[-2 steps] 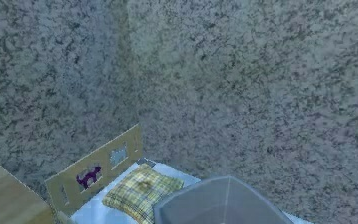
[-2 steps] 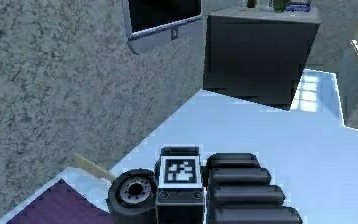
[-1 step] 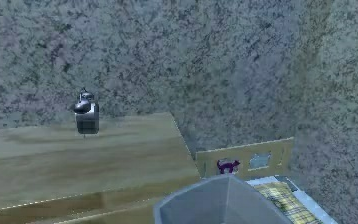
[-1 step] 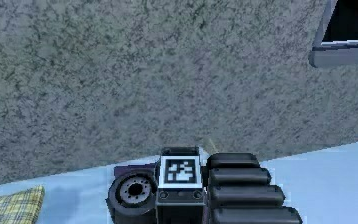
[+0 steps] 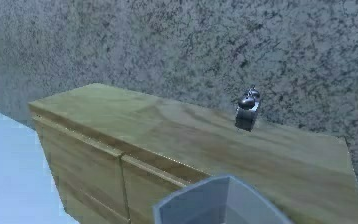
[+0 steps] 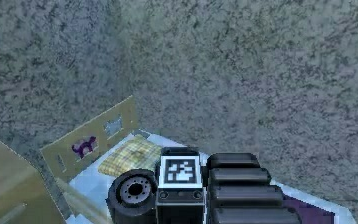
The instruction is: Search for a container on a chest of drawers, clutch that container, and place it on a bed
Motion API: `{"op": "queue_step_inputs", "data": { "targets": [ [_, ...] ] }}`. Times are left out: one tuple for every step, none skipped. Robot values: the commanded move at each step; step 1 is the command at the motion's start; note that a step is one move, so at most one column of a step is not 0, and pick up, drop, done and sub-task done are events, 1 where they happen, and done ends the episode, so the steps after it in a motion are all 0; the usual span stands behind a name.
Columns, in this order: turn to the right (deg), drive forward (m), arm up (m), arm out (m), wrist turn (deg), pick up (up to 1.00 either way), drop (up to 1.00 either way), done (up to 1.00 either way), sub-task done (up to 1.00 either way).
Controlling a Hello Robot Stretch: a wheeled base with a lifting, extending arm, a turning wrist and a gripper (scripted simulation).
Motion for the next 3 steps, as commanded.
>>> {"op": "queue_step_inputs", "data": {
  "targets": [
    [-45.0, 0.0, 0.0, 0.0, 0.0, 0.0, 0.0, 0.0, 0.0],
    [45.0, 0.0, 0.0, 0.0, 0.0, 0.0, 0.0, 0.0, 0.0],
    [30.0, 0.0, 0.0, 0.0, 0.0, 0.0, 0.0, 0.0, 0.0]
  ]
}}
